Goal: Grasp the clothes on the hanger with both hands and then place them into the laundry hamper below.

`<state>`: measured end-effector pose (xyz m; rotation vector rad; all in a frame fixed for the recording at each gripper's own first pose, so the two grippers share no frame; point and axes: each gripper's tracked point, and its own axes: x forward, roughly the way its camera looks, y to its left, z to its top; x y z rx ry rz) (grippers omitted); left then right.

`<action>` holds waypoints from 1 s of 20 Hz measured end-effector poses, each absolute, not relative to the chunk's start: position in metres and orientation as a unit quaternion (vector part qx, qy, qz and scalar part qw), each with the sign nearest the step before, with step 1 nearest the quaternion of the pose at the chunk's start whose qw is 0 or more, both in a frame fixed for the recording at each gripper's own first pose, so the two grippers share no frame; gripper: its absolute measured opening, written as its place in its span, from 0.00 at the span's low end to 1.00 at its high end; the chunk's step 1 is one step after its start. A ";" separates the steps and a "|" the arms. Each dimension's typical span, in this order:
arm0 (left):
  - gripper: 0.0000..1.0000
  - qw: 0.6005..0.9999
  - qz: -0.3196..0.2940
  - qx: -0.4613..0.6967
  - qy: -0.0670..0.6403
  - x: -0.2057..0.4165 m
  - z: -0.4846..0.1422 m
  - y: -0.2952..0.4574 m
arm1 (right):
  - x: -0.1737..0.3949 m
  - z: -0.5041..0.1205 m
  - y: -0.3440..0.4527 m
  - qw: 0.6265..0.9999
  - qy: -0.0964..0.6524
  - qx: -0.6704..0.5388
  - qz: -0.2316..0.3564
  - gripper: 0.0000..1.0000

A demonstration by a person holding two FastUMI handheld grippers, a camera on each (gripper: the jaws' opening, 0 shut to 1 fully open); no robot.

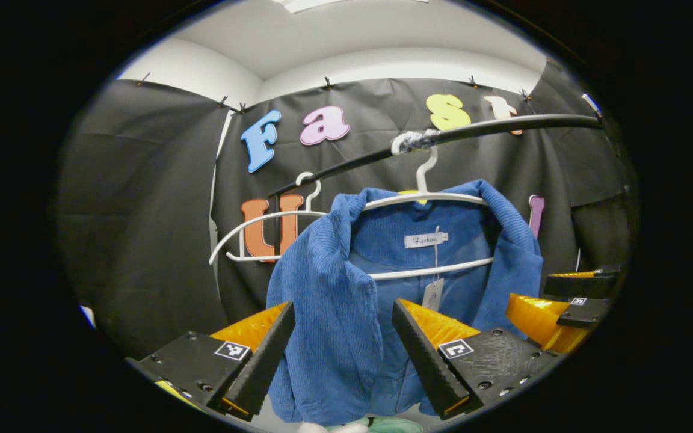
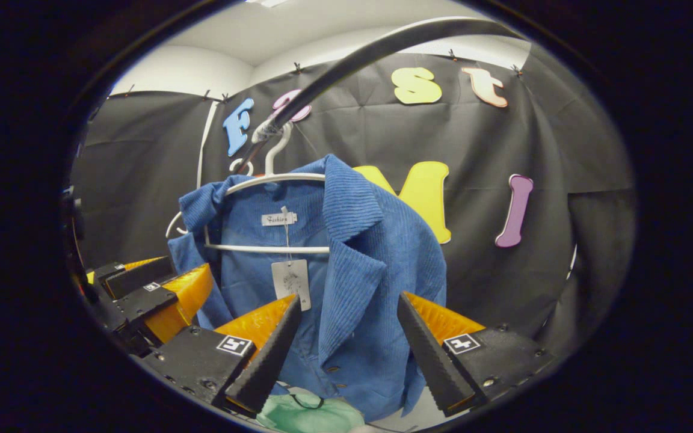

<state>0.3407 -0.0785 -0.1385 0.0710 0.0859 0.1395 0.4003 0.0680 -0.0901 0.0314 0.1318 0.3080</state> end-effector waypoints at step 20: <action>0.05 0.985 0.099 0.053 0.131 0.355 -0.184 -0.030 | 0.444 -0.128 0.064 0.964 0.148 0.080 0.204 0.05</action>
